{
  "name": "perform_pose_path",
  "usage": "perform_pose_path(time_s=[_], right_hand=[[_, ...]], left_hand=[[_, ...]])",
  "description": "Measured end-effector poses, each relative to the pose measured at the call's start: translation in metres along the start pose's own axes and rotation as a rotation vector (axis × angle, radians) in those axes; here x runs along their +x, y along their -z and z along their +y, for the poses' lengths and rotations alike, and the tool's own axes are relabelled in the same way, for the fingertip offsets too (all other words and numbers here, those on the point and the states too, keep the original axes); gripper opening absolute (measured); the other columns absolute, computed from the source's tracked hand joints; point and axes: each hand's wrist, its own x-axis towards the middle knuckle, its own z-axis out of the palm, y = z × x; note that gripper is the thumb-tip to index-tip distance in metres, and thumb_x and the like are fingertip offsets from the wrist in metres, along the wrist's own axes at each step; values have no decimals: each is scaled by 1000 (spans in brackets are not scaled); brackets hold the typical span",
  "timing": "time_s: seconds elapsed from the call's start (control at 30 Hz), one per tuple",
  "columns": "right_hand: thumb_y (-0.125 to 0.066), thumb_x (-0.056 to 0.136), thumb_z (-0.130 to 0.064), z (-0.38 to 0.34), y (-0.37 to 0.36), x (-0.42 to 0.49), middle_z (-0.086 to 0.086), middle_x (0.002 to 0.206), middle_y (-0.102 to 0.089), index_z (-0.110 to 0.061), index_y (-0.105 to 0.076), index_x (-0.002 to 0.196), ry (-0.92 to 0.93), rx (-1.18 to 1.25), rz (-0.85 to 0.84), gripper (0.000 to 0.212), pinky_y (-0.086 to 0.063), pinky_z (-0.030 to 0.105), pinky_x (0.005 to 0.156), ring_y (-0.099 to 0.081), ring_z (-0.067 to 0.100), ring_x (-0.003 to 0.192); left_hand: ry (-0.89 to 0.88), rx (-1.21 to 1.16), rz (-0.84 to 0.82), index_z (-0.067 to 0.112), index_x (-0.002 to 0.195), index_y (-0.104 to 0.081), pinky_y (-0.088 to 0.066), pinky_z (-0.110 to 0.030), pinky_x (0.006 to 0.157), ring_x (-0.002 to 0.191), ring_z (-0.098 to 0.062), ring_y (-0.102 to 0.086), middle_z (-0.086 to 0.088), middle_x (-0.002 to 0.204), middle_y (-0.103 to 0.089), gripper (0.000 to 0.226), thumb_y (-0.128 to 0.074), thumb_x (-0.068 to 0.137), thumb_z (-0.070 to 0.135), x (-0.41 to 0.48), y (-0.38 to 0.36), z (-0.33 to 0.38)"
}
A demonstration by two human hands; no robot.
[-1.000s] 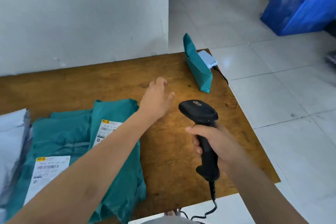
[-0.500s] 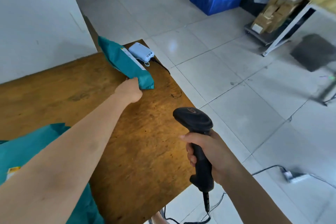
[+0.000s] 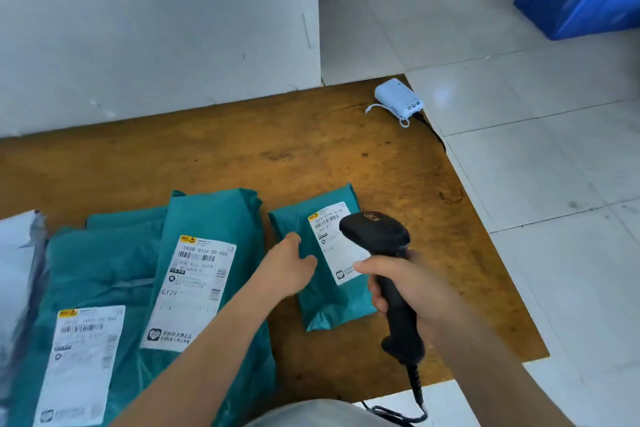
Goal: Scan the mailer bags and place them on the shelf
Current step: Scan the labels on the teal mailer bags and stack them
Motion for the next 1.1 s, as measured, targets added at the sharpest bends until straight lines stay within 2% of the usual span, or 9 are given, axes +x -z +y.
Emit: perform_pose_path(time_s=[0.07,0.17,0.27,0.37,0.57,0.67,0.8,0.93,1.1], right_hand=[[-71,78,-16,2,-5,5,9,48,-49,-4,-57,62,-38,-40,-8,25,-38,21,42,-42,16,38],[-71,78,-16,2,-10,10,8,49,-51,-2,-62,72,-69,-70,-19,18,-38,20,40,-43,15,37],[-72,78,-17,1,-13,14,7,50,-52,-2,-64,75,-97,-94,-21,18,-38,21,41,-44,14,38],[-72,77,-19,0,-15,16,7,49,-51,-4,-59,64,-100,-123,-27,24,-38,21,42,-44,15,39],[-72,79,-18,-1,-17,17,6,49,-52,-5,-61,67,-102,-143,-14,21,-39,21,42,-45,14,39],[-72,79,-18,-1,-16,17,6,50,-53,-3,-64,74,-98,-143,-11,18,-39,21,42,-45,13,39],[-72,79,-18,0,-14,17,6,50,-53,3,-68,82,-70,-164,-7,22,-40,21,43,-46,13,39],[-72,80,-19,2,-14,16,7,51,-54,1,-67,79,-64,-182,-11,20,-40,21,42,-46,12,39],[-72,79,-20,4,-14,13,9,53,-52,0,-63,72,-54,-209,-21,23,-40,20,41,-46,13,40]], left_hand=[[5,6,-10,16,107,-37,-38,-28,65,72,-21,-52,-2,75,-50,17,-46,93,22,-5,-10,2],[-1,19,-31,20,101,-29,-40,-27,71,83,-19,-52,-5,94,-54,16,-43,94,22,-13,-20,0],[25,32,-68,19,111,-40,-41,-26,80,97,-21,-54,-7,111,-54,18,-44,94,24,-16,-24,-6],[76,42,-84,9,128,-41,-38,-26,84,115,-21,-52,-9,130,-48,40,-45,93,28,-16,-27,-11],[183,-122,-72,11,100,-44,-37,-24,59,76,-14,-53,-4,88,-52,19,-49,91,27,-8,-33,-10],[219,-199,-79,6,114,-47,-43,-29,72,101,-25,-59,-14,109,-59,32,-52,90,26,-2,-35,-10],[247,-242,-60,1,130,-36,-43,-27,73,94,-18,-52,-8,110,-51,48,-50,91,25,5,-37,-15],[313,-252,4,7,147,-18,-40,-36,103,126,-28,-42,-15,146,-27,67,-49,91,28,7,-39,-17],[343,-345,38,4,132,-38,-44,-42,101,117,-32,-48,-18,133,-38,56,-54,84,27,5,-41,-23]])
